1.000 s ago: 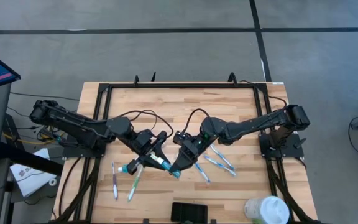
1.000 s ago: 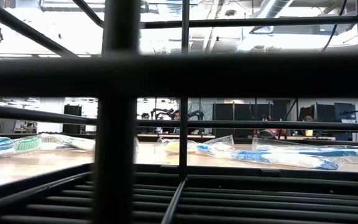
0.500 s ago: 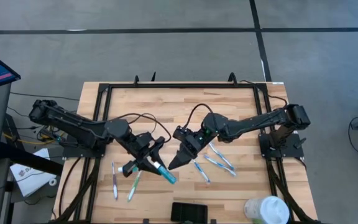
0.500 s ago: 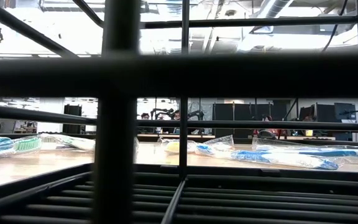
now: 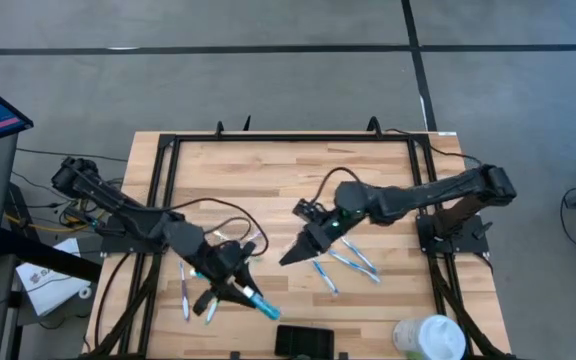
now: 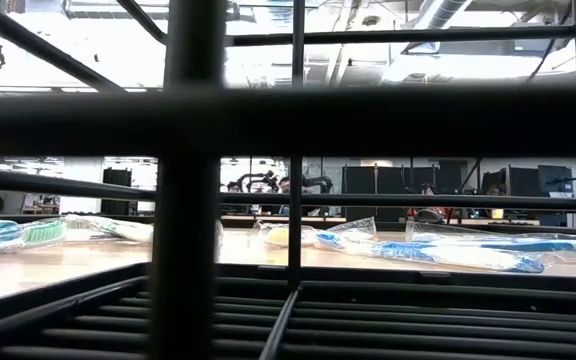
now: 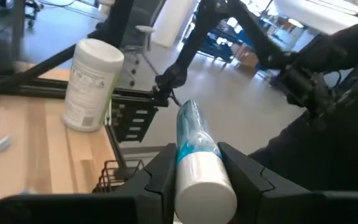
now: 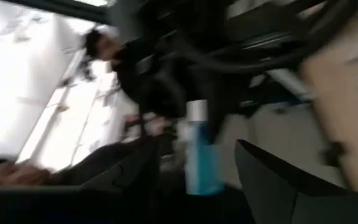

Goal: Pick & Place toothbrushing station
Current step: Put the right blue mouthwash into the black mesh organizer

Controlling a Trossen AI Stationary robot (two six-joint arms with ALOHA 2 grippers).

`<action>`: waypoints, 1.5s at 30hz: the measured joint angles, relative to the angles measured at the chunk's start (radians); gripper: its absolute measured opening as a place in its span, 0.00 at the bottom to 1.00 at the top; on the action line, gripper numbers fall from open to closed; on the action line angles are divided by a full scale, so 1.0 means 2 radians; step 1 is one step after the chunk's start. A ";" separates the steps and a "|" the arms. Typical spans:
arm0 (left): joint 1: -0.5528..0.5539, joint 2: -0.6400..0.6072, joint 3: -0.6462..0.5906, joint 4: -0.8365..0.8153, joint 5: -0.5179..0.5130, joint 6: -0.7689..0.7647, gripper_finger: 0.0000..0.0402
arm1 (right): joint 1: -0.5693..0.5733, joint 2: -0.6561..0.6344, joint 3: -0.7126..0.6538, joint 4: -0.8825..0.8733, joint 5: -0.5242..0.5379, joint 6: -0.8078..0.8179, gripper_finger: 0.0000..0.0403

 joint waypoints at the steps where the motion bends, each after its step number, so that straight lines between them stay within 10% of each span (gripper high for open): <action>1: -0.006 0.006 0.011 -0.009 -0.012 0.000 0.22 | 0.006 -0.015 0.000 -0.034 0.025 -0.013 0.47; 9: -0.040 0.113 0.132 -0.081 -0.056 -0.016 0.22 | 0.088 -0.097 0.000 -0.163 0.209 -0.090 0.43; 19: -0.061 0.261 0.313 -0.242 -0.085 -0.055 0.22 | 0.186 -0.105 0.000 -0.196 0.263 -0.093 0.41; 45: -0.031 0.440 0.528 -0.496 -0.010 -0.082 0.22 | 0.274 -0.096 0.000 -0.308 0.396 -0.115 0.40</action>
